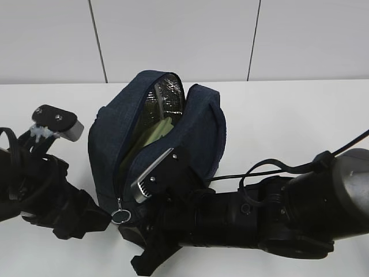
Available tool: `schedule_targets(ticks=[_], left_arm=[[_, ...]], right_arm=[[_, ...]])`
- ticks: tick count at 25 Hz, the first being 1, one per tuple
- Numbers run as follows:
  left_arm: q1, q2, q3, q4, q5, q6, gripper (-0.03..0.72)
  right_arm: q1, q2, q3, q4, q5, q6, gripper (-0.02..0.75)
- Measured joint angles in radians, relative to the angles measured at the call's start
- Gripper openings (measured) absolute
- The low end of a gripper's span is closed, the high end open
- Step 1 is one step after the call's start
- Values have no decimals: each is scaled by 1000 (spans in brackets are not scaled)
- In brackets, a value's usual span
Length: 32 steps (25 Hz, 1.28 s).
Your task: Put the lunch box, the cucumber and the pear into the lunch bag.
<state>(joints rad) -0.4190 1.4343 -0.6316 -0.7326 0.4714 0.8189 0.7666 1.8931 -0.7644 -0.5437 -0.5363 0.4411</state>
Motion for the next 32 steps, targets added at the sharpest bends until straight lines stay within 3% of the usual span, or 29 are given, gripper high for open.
schedule_targets(ticks=[11, 19, 32], left_arm=[[-6, 35, 0, 16, -39, 0, 434], [65, -85, 0, 3, -40, 8, 434], [65, -263, 1, -28, -37, 18, 433]], right_arm=[[0, 0, 0, -6, 0, 2, 316], [0, 0, 0, -10, 0, 2, 316], [0, -4, 0, -6, 29, 13, 316]])
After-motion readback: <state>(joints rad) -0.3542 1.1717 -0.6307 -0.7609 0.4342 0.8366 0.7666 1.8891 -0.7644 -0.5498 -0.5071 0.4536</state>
